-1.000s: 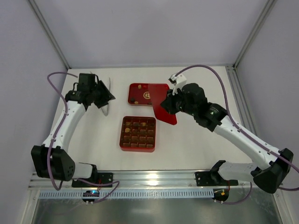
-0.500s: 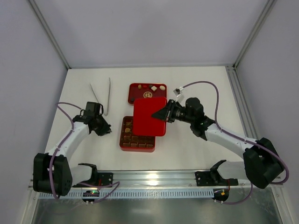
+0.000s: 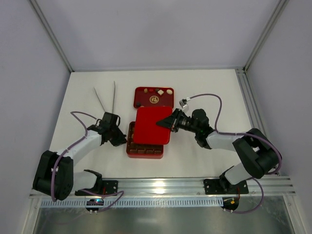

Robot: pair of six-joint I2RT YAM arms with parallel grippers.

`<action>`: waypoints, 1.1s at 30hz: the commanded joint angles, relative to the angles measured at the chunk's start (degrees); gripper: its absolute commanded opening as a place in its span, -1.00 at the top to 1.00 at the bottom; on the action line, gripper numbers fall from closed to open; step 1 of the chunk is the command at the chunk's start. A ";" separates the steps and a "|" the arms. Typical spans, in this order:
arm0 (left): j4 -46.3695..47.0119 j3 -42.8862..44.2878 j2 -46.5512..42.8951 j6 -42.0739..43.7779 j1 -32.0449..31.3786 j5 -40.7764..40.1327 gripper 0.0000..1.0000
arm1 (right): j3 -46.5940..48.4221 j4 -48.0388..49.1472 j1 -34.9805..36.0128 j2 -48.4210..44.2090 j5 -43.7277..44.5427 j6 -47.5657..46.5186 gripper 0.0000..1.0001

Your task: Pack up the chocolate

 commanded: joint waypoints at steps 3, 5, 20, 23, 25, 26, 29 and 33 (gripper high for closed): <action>5.20 0.92 1.90 -3.67 -2.76 -1.49 0.85 | -0.27 10.94 -0.45 1.51 -2.00 2.21 0.92; 5.91 1.10 2.43 -4.64 -3.64 -1.23 0.85 | -0.71 11.82 -0.71 2.30 -2.96 2.47 0.92; 2.67 5.32 2.08 -3.68 -5.67 -6.41 0.65 | -1.59 17.01 -2.03 8.89 -7.28 5.19 0.92; 1.69 5.85 1.38 -2.80 -4.70 -6.59 0.62 | -1.94 18.23 -2.03 9.77 -7.98 5.81 0.92; 1.25 5.76 0.59 -2.53 -4.35 -6.50 0.61 | -2.55 19.99 -2.03 10.83 -8.42 7.47 0.92; 1.08 5.85 0.50 -2.27 -3.74 -6.33 0.60 | -2.55 21.57 -2.03 11.27 -8.68 8.00 0.92; 0.81 6.20 -0.12 -1.66 -2.95 -5.97 0.59 | -3.34 23.42 -2.03 12.06 -9.38 9.23 0.92; 0.02 7.25 -0.55 -0.87 -2.59 -5.36 0.53 | -4.49 23.61 -2.03 11.62 -9.91 9.59 0.92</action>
